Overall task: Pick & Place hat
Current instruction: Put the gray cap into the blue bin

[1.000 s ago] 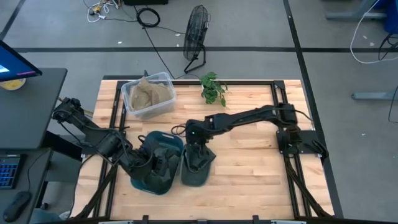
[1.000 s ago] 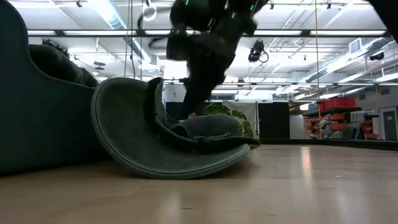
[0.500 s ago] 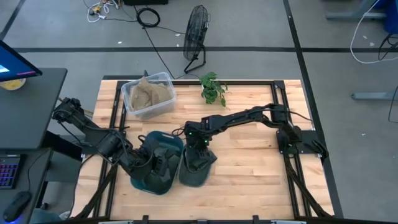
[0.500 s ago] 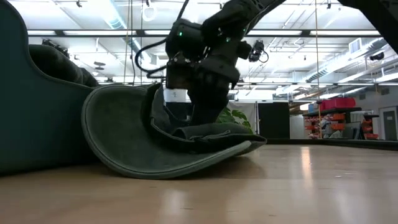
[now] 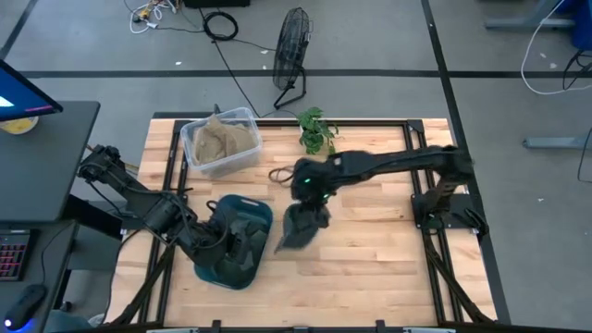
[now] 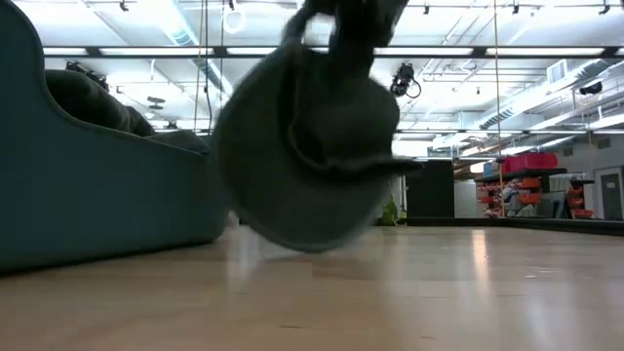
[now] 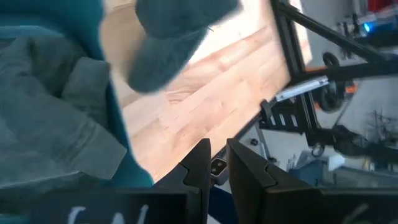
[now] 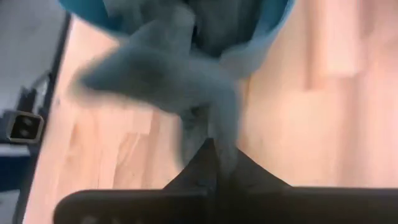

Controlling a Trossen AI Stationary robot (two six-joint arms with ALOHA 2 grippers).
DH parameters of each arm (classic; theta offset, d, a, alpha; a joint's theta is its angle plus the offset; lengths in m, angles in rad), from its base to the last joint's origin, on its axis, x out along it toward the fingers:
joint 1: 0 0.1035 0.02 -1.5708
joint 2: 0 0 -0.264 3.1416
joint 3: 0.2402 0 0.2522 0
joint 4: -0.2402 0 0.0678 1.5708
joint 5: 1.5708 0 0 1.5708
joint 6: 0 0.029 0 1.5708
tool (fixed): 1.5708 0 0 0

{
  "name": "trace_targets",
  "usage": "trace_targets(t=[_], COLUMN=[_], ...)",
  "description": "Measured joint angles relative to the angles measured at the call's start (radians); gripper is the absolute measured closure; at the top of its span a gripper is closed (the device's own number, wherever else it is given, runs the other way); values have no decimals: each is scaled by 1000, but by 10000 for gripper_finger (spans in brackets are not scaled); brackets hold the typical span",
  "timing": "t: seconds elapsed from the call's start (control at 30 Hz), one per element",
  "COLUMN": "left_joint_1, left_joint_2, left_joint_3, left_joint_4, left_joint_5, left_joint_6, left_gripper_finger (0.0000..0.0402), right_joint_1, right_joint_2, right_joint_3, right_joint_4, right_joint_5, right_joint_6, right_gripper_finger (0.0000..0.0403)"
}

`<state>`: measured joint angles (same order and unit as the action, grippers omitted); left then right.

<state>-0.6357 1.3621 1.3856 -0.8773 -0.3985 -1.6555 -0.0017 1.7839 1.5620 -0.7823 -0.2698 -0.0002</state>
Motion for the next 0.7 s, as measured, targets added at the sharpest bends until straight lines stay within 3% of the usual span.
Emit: trace_targets(t=[0.2,0.37,0.7], left_joint_1=[22,113,314], left_joint_2=[0,0,35], left_joint_3=[0,0,-1], left_joint_4=[81,89,232], left_joint_5=[0,-34,24], left_joint_6=[301,512,883], left_gripper_finger=[349,335,225], right_joint_1=[23,49,101], right_joint_2=[-144,-178,-172], right_joint_3=[0,1,1], right_joint_4=[9,4,40], right_joint_5=[119,135,157], right_joint_6=[-84,-46,-61], right_gripper_finger=[400,401,401])
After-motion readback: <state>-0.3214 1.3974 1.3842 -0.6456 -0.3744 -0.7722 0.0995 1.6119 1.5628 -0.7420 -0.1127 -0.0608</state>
